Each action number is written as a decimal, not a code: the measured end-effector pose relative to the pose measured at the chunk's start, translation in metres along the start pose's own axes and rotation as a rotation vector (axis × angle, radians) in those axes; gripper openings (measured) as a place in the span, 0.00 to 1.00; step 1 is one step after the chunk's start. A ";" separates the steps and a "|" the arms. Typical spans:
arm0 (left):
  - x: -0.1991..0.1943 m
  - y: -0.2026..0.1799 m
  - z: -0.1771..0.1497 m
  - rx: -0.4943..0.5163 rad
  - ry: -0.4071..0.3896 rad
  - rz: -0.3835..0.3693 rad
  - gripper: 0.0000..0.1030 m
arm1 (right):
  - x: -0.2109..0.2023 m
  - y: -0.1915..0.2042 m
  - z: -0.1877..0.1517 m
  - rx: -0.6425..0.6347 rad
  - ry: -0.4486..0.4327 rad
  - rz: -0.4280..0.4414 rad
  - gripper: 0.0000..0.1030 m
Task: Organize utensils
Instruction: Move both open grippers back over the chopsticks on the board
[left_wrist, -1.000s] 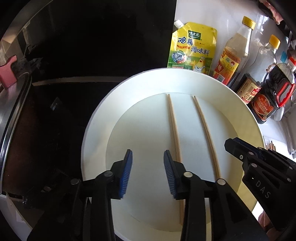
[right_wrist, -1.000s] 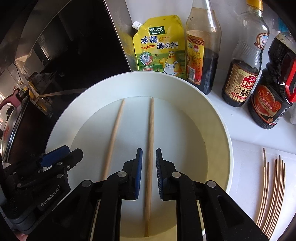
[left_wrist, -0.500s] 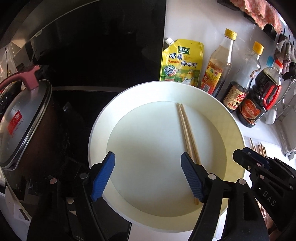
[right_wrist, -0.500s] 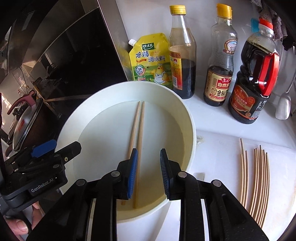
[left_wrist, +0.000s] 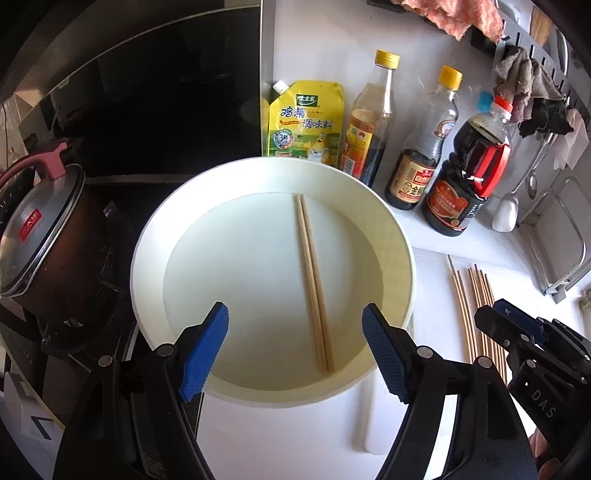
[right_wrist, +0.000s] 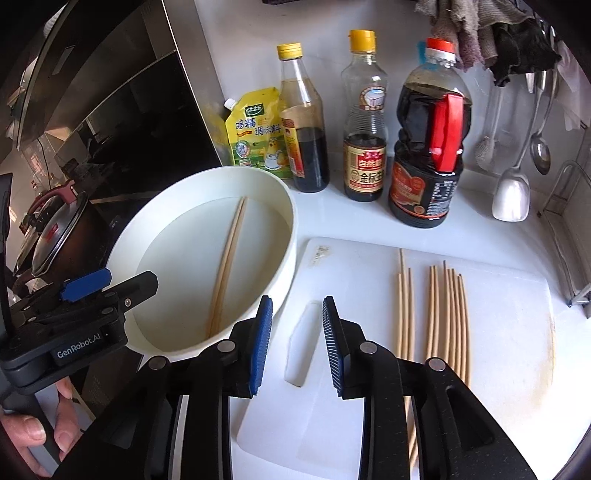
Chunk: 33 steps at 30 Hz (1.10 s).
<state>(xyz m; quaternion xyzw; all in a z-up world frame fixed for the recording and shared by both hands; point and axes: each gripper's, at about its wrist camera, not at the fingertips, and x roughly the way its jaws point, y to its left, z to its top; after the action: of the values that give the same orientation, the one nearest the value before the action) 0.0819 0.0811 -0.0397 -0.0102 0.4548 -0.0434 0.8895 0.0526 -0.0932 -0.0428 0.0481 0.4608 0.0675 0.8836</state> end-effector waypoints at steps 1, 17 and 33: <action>-0.001 -0.005 -0.001 0.005 -0.001 -0.002 0.72 | -0.004 -0.006 -0.003 0.003 0.000 -0.007 0.27; -0.016 -0.074 -0.025 0.063 0.012 -0.055 0.76 | -0.044 -0.091 -0.043 0.090 -0.016 -0.087 0.33; 0.006 -0.130 -0.056 0.110 0.071 -0.113 0.77 | -0.027 -0.153 -0.082 0.145 0.027 -0.151 0.37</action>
<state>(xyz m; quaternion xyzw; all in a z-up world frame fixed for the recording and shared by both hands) 0.0313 -0.0478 -0.0694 0.0146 0.4815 -0.1186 0.8682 -0.0185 -0.2463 -0.0897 0.0759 0.4784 -0.0323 0.8742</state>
